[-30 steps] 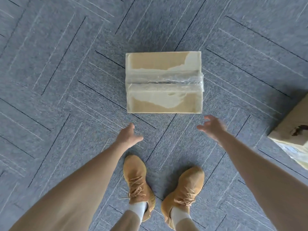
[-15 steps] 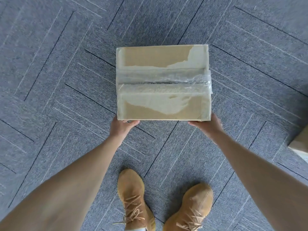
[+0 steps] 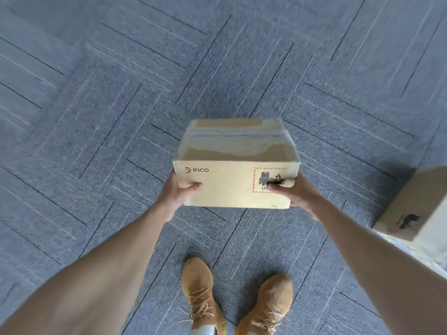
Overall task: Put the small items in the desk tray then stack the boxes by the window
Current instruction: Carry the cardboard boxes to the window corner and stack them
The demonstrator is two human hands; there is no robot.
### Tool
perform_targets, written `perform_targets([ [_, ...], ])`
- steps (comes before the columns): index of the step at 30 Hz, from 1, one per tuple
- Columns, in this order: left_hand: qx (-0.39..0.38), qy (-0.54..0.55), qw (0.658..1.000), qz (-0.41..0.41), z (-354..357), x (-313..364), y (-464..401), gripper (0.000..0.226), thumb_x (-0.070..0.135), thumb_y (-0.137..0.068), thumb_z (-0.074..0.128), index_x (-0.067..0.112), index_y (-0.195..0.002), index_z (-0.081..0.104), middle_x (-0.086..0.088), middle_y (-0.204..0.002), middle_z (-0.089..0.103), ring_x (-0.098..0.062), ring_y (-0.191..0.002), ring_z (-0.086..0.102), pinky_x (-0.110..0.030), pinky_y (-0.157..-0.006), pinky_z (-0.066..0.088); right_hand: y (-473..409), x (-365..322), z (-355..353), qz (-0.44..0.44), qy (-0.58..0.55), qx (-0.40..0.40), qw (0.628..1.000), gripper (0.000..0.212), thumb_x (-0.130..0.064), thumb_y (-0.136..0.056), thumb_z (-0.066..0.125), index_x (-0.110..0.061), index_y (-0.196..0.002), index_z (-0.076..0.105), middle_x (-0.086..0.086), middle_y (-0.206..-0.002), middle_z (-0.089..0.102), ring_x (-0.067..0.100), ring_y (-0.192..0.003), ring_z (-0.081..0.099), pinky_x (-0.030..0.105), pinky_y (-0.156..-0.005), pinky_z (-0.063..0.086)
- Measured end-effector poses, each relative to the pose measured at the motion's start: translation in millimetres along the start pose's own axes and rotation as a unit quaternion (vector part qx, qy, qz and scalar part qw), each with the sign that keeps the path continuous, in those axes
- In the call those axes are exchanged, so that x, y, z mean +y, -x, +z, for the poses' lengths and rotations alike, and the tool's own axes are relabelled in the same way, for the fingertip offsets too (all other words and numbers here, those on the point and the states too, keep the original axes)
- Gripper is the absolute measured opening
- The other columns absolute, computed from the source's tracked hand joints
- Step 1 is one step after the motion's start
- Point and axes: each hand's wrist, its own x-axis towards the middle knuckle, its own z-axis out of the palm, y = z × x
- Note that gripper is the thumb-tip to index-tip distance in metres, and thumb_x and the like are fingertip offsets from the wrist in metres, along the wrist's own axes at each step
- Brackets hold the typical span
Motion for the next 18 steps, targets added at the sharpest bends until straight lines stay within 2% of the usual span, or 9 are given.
perform_targets([
  [3, -0.005, -0.015, 1.0, 0.019, -14, 56, 30, 0.061, 0.004, -0.077, 0.083, 0.018, -0.126, 0.049, 0.001, -0.117, 0.068, -0.016, -0.103, 0.063, -0.046, -0.097, 0.048, 35, -44, -20, -0.01, -0.003, 0.016, 1.0, 0.072, -0.021, -0.072, 0.088, -0.015, -0.135, 0.055, -0.012, -0.101, 0.071, 0.024, -0.111, 0.064, 0.061, -0.1, 0.05],
  [6, -0.004, -0.039, 0.998, 0.054, -25, 129, 62, 0.064, -0.003, -0.071, 0.086, 0.018, -0.121, 0.05, -0.001, -0.116, 0.069, -0.023, -0.111, 0.063, -0.044, -0.101, 0.049, 69, -101, -49, -0.025, -0.008, 0.041, 0.999, 0.073, -0.021, -0.067, 0.092, -0.017, -0.131, 0.058, -0.009, -0.104, 0.073, 0.022, -0.106, 0.066, 0.061, -0.101, 0.05],
  [9, -0.005, -0.058, 0.993, 0.103, -33, 221, 100, 0.069, -0.006, -0.071, 0.085, 0.023, -0.119, 0.046, 0.005, -0.11, 0.064, -0.022, -0.111, 0.059, -0.039, -0.099, 0.047, 108, -167, -91, -0.05, -0.011, 0.074, 0.996, 0.078, -0.025, -0.059, 0.097, -0.024, -0.127, 0.059, -0.008, -0.109, 0.074, 0.024, -0.11, 0.067, 0.061, -0.099, 0.05],
  [11, -0.007, -0.064, 0.988, 0.139, -36, 288, 130, 0.07, -0.005, -0.07, 0.086, 0.023, -0.121, 0.046, 0.003, -0.112, 0.064, -0.021, -0.11, 0.059, -0.039, -0.099, 0.047, 139, -215, -124, -0.066, -0.016, 0.1, 0.993, 0.076, -0.026, -0.057, 0.098, -0.027, -0.123, 0.06, -0.009, -0.107, 0.075, 0.024, -0.108, 0.067, 0.06, -0.096, 0.053],
  [13, -0.008, -0.057, 0.984, 0.171, -40, 352, 161, 0.069, -0.005, -0.071, 0.085, 0.022, -0.121, 0.047, 0.002, -0.111, 0.065, -0.02, -0.107, 0.061, -0.039, -0.097, 0.05, 176, -265, -159, -0.086, -0.023, 0.127, 0.988, 0.078, -0.034, -0.05, 0.097, -0.033, -0.118, 0.06, -0.012, -0.105, 0.074, 0.022, -0.107, 0.068, 0.057, -0.092, 0.055],
  [15, -0.007, -0.053, 0.978, 0.2, -42, 417, 197, 0.07, 0.001, -0.069, 0.088, 0.026, -0.121, 0.048, 0.003, -0.114, 0.068, -0.02, -0.108, 0.065, -0.045, -0.096, 0.053, 217, -314, -198, -0.112, -0.017, 0.162, 0.98, 0.088, -0.049, -0.037, 0.093, -0.039, -0.118, 0.059, -0.013, -0.107, 0.075, 0.021, -0.107, 0.068, 0.055, -0.089, 0.058],
  [18, -0.012, -0.061, 0.965, 0.254, -41, 516, 262, 0.071, 0.015, -0.066, 0.091, 0.032, -0.119, 0.049, 0.007, -0.114, 0.07, -0.018, -0.109, 0.066, -0.052, -0.095, 0.055, 296, -384, -259, -0.155, -0.019, 0.219, 0.963, 0.09, -0.052, -0.035, 0.089, -0.038, -0.119, 0.06, -0.013, -0.105, 0.075, 0.02, -0.104, 0.069, 0.051, -0.088, 0.058],
])
